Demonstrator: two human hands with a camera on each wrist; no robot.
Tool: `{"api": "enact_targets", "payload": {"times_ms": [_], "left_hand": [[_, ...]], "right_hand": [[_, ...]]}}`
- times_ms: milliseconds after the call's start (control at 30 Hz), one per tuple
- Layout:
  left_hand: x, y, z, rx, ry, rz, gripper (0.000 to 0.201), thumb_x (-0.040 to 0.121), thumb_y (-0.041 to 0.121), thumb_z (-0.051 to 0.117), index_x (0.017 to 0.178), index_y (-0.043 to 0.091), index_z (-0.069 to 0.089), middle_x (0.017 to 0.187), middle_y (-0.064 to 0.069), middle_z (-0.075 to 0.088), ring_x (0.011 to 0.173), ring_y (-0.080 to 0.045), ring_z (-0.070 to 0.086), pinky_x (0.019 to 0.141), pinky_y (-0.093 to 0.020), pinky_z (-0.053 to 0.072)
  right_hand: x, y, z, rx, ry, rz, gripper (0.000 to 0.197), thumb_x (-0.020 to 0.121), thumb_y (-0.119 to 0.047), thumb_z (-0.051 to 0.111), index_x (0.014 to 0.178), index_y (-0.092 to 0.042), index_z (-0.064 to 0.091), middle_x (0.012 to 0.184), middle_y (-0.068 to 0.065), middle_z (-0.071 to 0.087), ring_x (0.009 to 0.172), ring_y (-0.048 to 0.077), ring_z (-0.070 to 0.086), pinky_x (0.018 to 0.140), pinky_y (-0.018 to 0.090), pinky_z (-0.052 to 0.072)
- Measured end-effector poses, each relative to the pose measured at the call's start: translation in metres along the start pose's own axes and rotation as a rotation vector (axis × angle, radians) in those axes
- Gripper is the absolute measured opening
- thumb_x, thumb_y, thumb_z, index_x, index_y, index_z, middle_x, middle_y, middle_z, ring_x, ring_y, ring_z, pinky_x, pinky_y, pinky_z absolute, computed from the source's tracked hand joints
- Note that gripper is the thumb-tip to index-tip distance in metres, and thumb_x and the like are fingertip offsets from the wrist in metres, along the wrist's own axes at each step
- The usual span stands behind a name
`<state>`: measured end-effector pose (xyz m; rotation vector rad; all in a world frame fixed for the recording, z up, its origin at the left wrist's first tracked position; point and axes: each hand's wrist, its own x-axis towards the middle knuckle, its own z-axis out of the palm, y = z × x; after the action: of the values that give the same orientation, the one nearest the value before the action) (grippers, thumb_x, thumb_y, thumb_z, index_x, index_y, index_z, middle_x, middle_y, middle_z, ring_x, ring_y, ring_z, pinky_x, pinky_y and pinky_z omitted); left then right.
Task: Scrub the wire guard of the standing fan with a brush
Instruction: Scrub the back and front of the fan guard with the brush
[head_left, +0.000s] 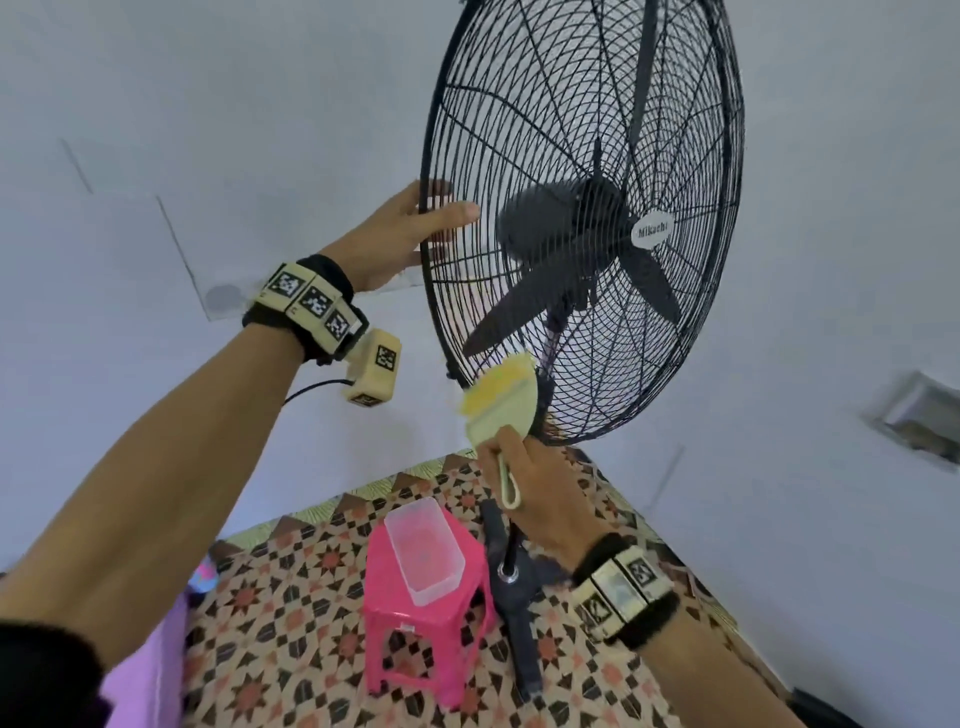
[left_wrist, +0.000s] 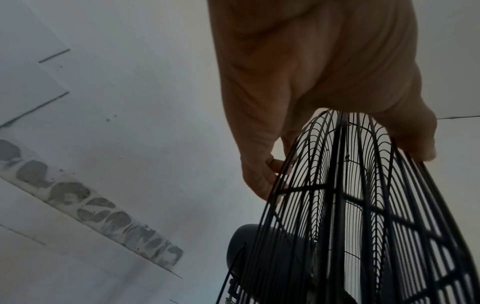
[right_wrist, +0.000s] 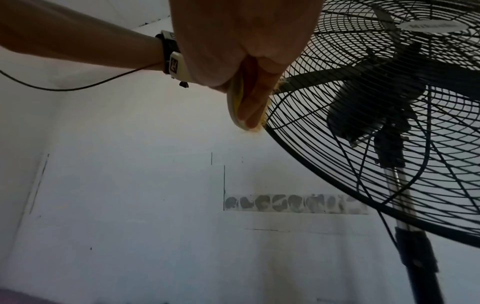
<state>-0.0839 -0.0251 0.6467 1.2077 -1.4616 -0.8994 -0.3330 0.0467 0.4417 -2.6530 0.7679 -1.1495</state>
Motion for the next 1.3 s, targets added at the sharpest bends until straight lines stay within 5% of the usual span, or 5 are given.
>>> {"api": "enact_targets", "payload": {"times_ms": [300, 533, 967, 1167, 1300], "left_hand": [[0.001, -0.006, 0.014, -0.055, 0.025, -0.008, 0.068, 0.086, 0.051, 0.081, 0.134, 0.015, 0.051, 0.103, 0.006, 0.056, 0.098, -0.014, 0.057, 0.094, -0.035, 0.048], [-0.01, 0.0, 0.023, -0.069, 0.006, 0.005, 0.019, 0.1, 0.035, 0.065, 0.103, 0.018, 0.056, 0.084, 0.01, 0.06, 0.079, -0.009, 0.061, 0.079, -0.03, 0.052], [-0.013, -0.012, 0.032, 0.106, 0.125, 0.051, 0.099, 0.079, 0.073, 0.076, 0.149, 0.011, 0.043, 0.142, -0.018, 0.055, 0.132, -0.026, 0.055, 0.118, -0.051, 0.04], [-0.007, -0.004, 0.041, 0.065, 0.147, 0.073, 0.056, 0.079, 0.057, 0.083, 0.117, 0.029, 0.055, 0.11, 0.003, 0.06, 0.106, -0.013, 0.06, 0.104, -0.038, 0.047], [-0.01, -0.006, 0.04, 0.017, 0.186, 0.056, 0.084, 0.073, 0.062, 0.087, 0.128, 0.007, 0.056, 0.103, 0.003, 0.061, 0.099, -0.017, 0.059, 0.1, -0.042, 0.049]], "right_hand": [[0.076, -0.033, -0.034, 0.192, 0.237, -0.097, 0.032, 0.107, -0.036, 0.045, 0.1, -0.007, 0.057, 0.079, 0.006, 0.06, 0.063, 0.018, 0.051, 0.052, 0.024, 0.04], [-0.012, 0.017, -0.013, 0.173, -0.013, 0.067, 0.021, 0.105, -0.04, 0.044, 0.098, -0.02, 0.046, 0.076, -0.001, 0.061, 0.059, 0.015, 0.058, 0.046, 0.037, 0.05], [-0.006, 0.008, -0.022, 0.239, 0.067, 0.033, 0.016, 0.107, -0.026, 0.051, 0.093, -0.018, 0.048, 0.07, -0.008, 0.059, 0.05, 0.003, 0.054, 0.04, 0.013, 0.036], [0.064, -0.019, -0.075, 0.405, 0.308, -0.002, 0.022, 0.107, -0.02, 0.052, 0.093, -0.004, 0.057, 0.07, -0.003, 0.061, 0.054, 0.007, 0.06, 0.041, 0.019, 0.041], [0.068, 0.002, -0.069, 0.56, 0.293, 0.178, 0.022, 0.106, -0.018, 0.054, 0.085, -0.014, 0.057, 0.08, -0.011, 0.068, 0.063, 0.012, 0.067, 0.05, 0.032, 0.052]]}}
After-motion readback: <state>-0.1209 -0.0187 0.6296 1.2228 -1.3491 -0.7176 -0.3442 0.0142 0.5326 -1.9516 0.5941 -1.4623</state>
